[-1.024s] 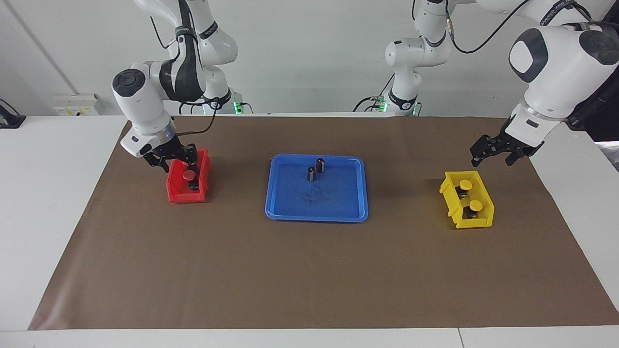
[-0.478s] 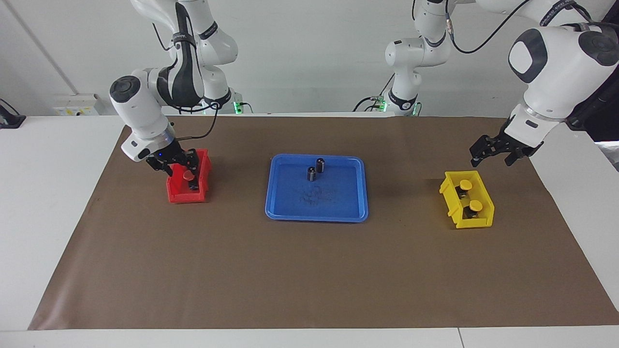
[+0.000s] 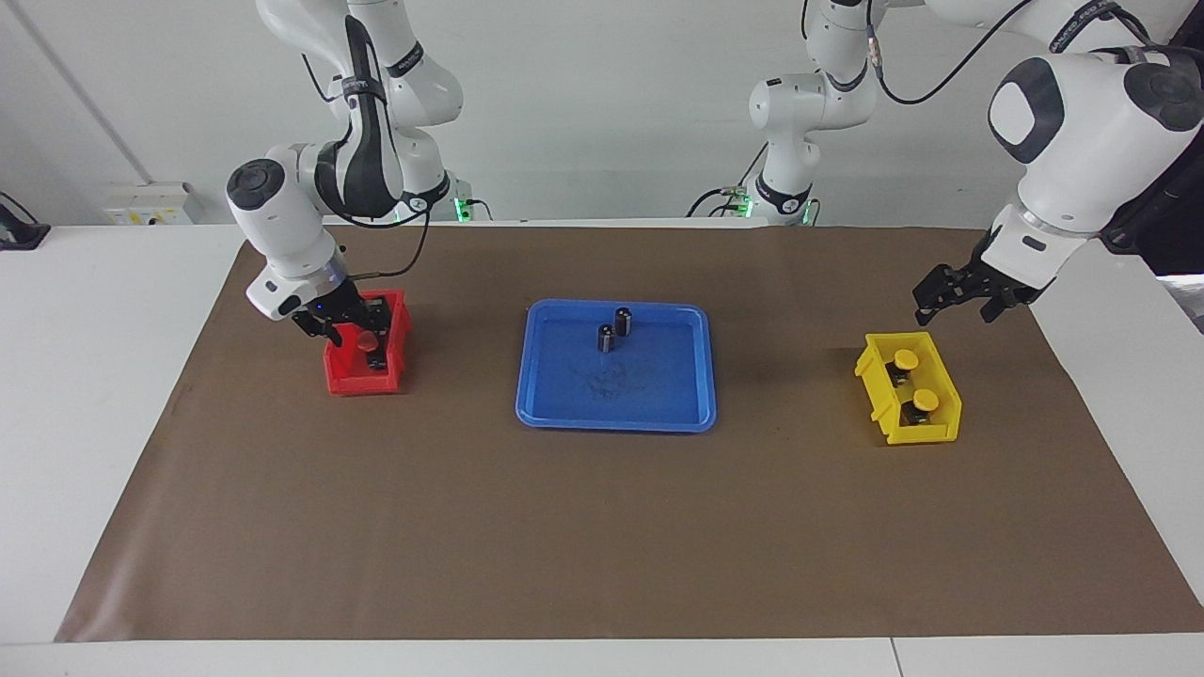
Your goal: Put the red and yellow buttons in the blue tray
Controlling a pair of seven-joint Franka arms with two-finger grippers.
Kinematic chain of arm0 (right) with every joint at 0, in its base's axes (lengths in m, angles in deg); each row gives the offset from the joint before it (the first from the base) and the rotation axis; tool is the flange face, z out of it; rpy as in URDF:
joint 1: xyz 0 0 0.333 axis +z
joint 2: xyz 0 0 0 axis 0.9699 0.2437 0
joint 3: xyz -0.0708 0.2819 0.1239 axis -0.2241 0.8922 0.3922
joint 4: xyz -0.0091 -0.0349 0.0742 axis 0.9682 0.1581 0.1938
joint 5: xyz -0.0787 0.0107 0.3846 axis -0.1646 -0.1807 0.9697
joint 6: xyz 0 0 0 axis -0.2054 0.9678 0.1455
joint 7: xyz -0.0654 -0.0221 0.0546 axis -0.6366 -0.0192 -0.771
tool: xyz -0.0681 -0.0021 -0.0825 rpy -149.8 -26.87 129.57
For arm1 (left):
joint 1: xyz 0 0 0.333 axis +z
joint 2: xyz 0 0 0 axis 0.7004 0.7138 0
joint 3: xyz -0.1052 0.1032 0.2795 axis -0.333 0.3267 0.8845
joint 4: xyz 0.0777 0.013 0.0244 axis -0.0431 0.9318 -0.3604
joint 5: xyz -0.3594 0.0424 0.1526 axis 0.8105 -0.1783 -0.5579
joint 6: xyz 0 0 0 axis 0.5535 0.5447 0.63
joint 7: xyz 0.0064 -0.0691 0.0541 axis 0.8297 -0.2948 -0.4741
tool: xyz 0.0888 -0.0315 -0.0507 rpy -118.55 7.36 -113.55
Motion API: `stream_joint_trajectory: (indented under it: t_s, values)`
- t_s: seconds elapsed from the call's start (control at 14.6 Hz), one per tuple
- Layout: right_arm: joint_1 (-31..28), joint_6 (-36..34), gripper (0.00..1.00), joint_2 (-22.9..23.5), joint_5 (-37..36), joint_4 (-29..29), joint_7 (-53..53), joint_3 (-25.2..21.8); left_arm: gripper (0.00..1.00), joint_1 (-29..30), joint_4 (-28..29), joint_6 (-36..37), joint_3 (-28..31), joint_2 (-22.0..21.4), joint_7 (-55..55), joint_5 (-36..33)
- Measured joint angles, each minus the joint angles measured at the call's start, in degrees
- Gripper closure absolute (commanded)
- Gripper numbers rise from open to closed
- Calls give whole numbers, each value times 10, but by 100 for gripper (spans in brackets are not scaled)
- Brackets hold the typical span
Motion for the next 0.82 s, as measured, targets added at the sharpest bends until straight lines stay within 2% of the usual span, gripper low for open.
stream_joint_trajectory:
  t_s: [0.41,0.61,0.82]
  values:
    - [0,4,30,1,0,6,-1,0,0,0,31,-9,0,-12,-1,0]
    - [0,23,35,7,0,9,-1,0,0,0,38,-10,0,-16,-1,0]
    - [0,26,47,9,0,11,-1,0,0,0,50,-20,0,-21,-1,0]
